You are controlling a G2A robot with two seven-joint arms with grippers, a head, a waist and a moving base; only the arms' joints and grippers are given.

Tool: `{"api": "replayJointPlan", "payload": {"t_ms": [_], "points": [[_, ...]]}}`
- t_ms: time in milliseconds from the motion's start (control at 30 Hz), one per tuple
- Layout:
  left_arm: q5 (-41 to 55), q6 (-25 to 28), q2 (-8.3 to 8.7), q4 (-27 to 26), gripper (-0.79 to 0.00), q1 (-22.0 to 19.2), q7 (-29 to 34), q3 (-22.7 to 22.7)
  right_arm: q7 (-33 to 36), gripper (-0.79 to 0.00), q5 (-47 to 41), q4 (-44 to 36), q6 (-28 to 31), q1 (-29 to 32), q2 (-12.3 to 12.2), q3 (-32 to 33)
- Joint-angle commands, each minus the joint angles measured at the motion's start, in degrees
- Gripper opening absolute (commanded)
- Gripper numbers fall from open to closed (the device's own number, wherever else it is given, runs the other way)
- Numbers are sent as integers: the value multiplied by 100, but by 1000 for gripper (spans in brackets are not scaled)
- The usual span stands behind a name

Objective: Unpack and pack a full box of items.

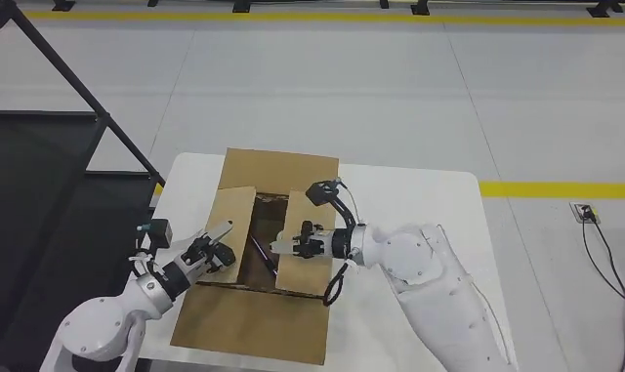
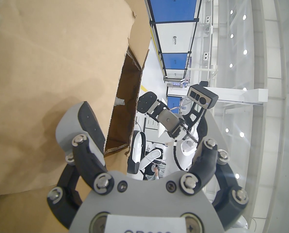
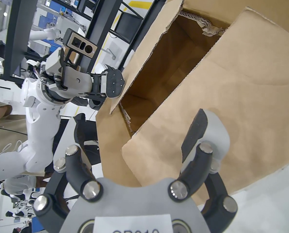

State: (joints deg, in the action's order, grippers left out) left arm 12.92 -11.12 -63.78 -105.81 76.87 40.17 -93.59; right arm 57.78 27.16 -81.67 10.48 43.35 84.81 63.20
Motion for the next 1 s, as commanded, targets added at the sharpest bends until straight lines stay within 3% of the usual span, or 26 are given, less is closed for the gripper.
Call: {"api": "replayJointPlan", "payload": {"t_ms": [0,500,967], "points": [[-2,-12,-1,72,0,-39,-55,60,-44,0,227,15,-72,-34,1,-130],[-206,8,1,375,0,-220,-357,413,-40,0,1121,217,-898,-328,35,-719],[-317,35,28,365,0,-270,-383,481,-209,0,882,29,-721,-245,-18,-554]]}}
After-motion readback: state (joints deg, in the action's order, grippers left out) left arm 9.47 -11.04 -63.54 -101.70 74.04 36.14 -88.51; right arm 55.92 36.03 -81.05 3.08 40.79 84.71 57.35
